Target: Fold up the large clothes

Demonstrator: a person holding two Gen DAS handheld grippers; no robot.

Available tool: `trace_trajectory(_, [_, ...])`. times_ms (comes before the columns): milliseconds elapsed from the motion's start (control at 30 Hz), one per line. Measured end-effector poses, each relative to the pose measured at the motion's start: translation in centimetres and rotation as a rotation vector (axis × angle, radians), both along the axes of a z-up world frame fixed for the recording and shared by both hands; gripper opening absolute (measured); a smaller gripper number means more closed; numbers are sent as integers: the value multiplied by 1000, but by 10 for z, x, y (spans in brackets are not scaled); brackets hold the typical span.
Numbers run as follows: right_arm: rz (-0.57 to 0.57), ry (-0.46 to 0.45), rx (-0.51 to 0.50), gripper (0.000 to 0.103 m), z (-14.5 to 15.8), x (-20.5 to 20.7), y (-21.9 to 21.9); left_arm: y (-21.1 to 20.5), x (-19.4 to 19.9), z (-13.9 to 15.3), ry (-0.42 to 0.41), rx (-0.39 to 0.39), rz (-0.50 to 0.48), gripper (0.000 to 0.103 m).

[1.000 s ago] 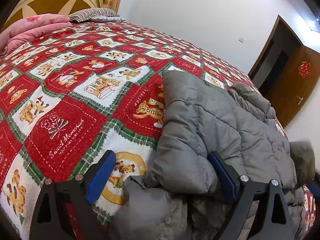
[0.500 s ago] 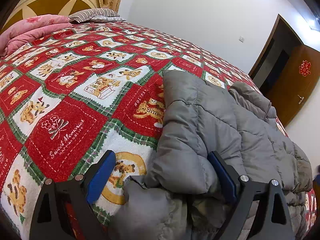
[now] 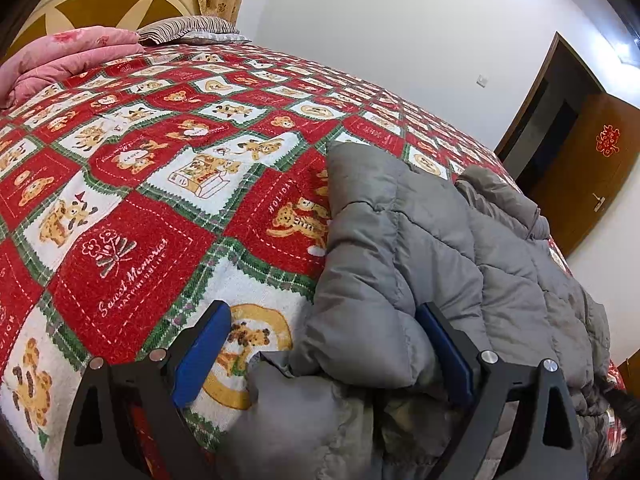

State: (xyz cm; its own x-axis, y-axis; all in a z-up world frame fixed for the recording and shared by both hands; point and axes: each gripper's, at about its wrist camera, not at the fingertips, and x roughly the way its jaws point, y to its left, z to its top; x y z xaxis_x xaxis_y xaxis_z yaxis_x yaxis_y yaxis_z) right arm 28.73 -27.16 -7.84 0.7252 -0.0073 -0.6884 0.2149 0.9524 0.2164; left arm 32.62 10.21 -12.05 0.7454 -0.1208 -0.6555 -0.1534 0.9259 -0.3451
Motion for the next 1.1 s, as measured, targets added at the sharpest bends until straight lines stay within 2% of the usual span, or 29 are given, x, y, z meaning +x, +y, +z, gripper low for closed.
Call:
trace_trajectory(100, [-72, -126, 26, 44, 30, -4, -17, 3, -1, 0, -6, -8, 0, 94])
trace_trajectory(233, [-45, -90, 34, 46, 38, 35, -17, 4, -2, 0, -6, -6, 0, 94])
trace_trajectory(300, [-20, -52, 24, 46, 28, 55, -11, 3, -2, 0, -7, -9, 0, 94])
trace_trajectory(433, [18, 98, 28, 47, -20, 76, 4, 6, -3, 0, -17, -28, -1, 94])
trace_trajectory(500, [38, 105, -27, 47, -33, 70, 14, 9, -4, 0, -28, -52, 0, 94])
trace_trajectory(567, [42, 108, -114, 48, -33, 57, 26, 13, -6, -1, -39, -82, 2, 94])
trace_trajectory(633, [50, 106, -154, 48, -33, 49, 31, 15, -6, -1, -46, -97, 4, 94])
trace_trajectory(733, [40, 111, -159, 48, -35, 52, 28, 8, 1, -1, -13, -50, 3, 96])
trace_trajectory(900, [36, 154, -274, 50, -33, 57, 46, -7, 12, -1, 53, 62, -14, 100])
trace_trajectory(1000, [68, 177, -250, 54, -19, 37, 39, -15, 16, -2, 93, 130, -35, 102])
trace_trajectory(1033, [56, 151, -217, 54, -10, 27, 33, -17, 16, -2, 107, 153, -49, 102])
trace_trajectory(1100, [21, 12, -101, 56, 27, -21, 12, -17, 8, 2, 125, 180, -112, 102])
